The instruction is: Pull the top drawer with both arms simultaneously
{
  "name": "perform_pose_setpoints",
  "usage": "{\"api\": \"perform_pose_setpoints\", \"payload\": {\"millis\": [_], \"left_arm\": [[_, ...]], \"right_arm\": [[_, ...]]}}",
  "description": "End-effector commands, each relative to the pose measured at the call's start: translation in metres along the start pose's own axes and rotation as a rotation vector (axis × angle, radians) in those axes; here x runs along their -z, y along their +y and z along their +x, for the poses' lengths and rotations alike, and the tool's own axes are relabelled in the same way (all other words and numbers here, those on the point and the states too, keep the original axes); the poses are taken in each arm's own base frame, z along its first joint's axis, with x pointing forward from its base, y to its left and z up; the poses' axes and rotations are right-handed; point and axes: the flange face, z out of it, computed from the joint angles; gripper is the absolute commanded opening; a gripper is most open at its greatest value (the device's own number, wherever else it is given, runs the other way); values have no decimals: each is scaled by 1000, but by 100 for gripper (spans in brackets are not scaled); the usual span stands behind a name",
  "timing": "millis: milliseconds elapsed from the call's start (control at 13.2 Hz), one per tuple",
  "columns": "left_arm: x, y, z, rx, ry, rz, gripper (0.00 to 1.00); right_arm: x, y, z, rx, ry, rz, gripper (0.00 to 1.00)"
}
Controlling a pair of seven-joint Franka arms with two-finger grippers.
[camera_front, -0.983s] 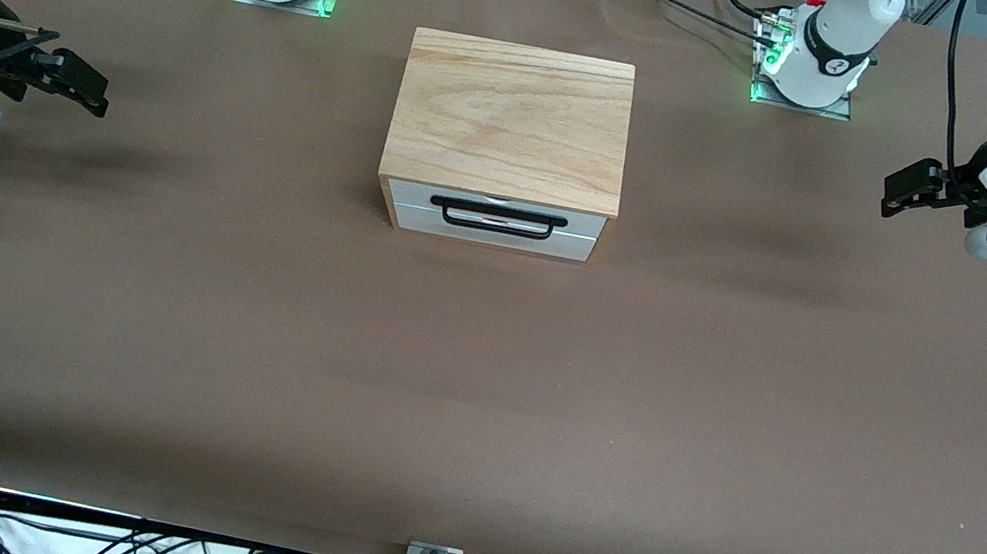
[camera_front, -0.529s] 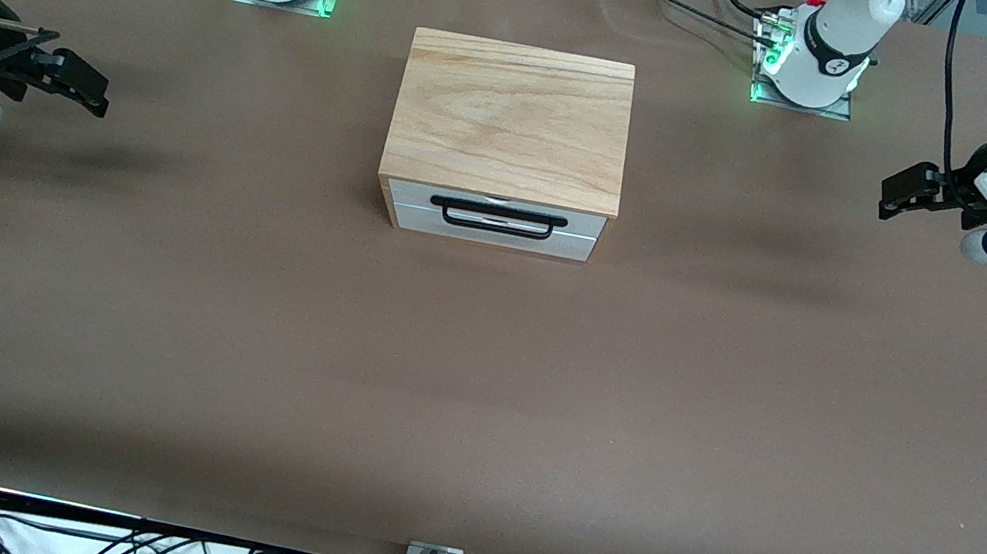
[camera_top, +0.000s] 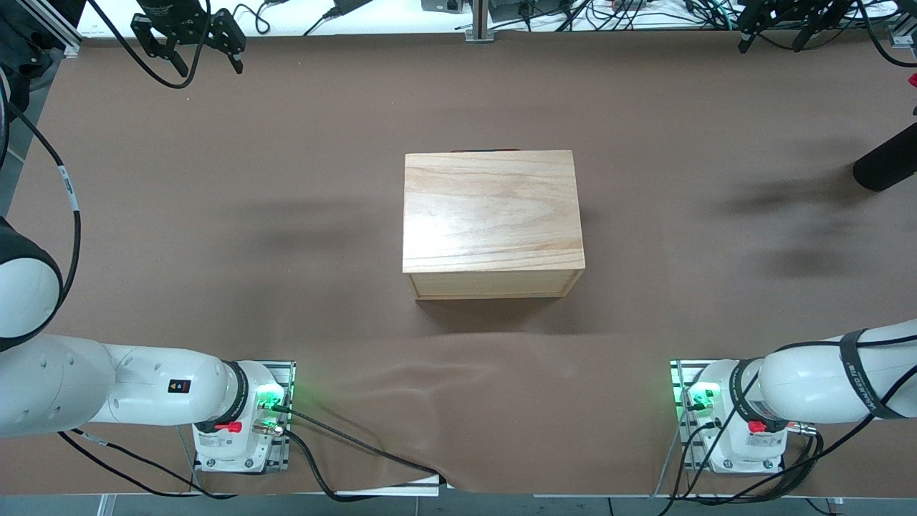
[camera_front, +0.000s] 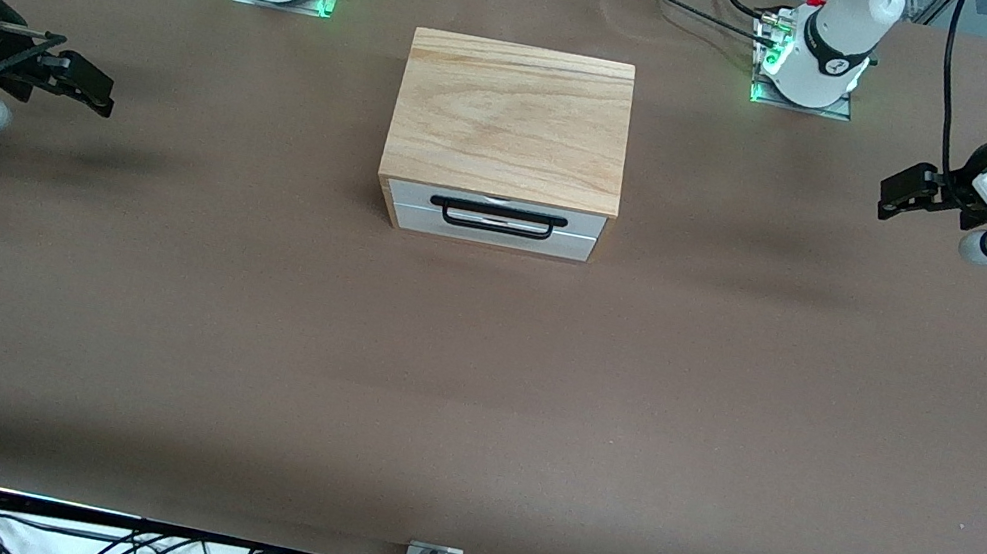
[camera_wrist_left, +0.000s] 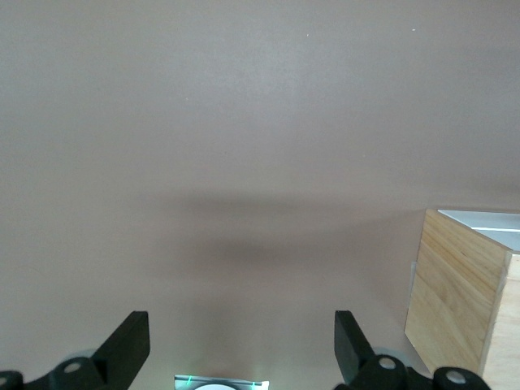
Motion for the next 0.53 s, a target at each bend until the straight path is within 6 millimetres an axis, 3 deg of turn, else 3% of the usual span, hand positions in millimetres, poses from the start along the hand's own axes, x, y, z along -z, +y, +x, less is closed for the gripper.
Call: {"api": "perform_pose_setpoints", "payload": {"millis": [0,227,378,453], "left_arm": [[-3,0,1,-22,24,-10,100],[-10,-7,5,-11,31,-24,100],[-16,-5,11,-7,20,-34,100],[-28,-2,21,6,0,-94,100]], "right_arm": [[3,-1,-3,19,-5,0,100],[-2,-3,-5,31,-27,21,100],[-2,-10,-4,21,-34,143,100],[-9,-11,-1,6,-52,207,100]]}}
